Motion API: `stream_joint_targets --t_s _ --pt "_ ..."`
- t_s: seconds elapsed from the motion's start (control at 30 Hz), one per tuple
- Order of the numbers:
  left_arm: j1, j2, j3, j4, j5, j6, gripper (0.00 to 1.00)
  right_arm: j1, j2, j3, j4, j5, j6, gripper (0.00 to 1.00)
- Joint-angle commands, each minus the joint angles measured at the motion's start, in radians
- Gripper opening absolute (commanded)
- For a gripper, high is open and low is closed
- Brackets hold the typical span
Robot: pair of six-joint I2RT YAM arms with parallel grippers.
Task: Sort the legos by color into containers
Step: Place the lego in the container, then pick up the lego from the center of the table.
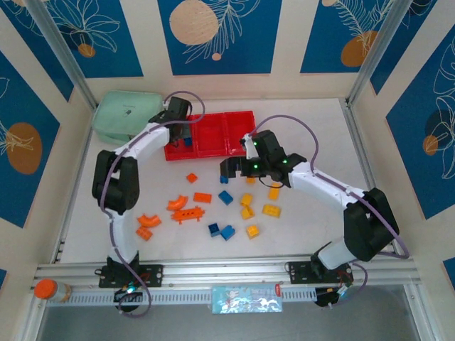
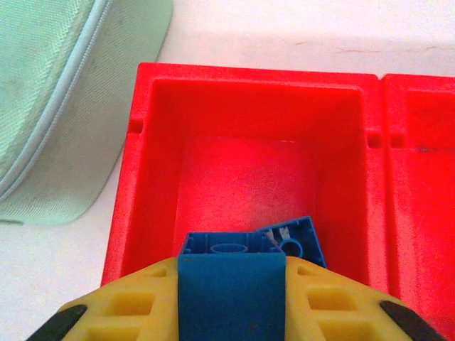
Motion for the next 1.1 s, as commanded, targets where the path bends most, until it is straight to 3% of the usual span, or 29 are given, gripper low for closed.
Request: stream_joint_targets --t_s 0.0,0.17,0.43,0.67,0.83,1.07 --pt "0.025 0.046 0.068 -0.042 -0.006 0.032 0.26 0.002 0.004 0.039 -0.03 0.009 -0.004 0.99" --pt "0.032 0.054 0.098 -0.057 0.038 0.051 0.43 0.0 -0.002 0.062 -0.052 0.015 -0.015 0.99" --pt "0.032 -0.036 0.079 -0.09 0.106 0.024 0.51 -0.023 -0.028 0.049 -0.06 0.003 -0.021 0.99" --pt "0.014 -0.211 -0.07 -0.077 0.296 -0.039 0.57 -0.069 -0.105 -0.035 -0.039 0.006 -0.02 0.99" --pt "-0.048 -0.348 -0.238 -0.049 0.357 -0.072 0.63 -0.102 -0.163 -0.127 -0.019 -0.014 -0.023 0.99" --pt "-0.21 -0.456 -0.413 -0.004 0.318 -0.158 0.67 -0.131 -0.244 -0.281 0.054 -0.048 -0.027 0.99"
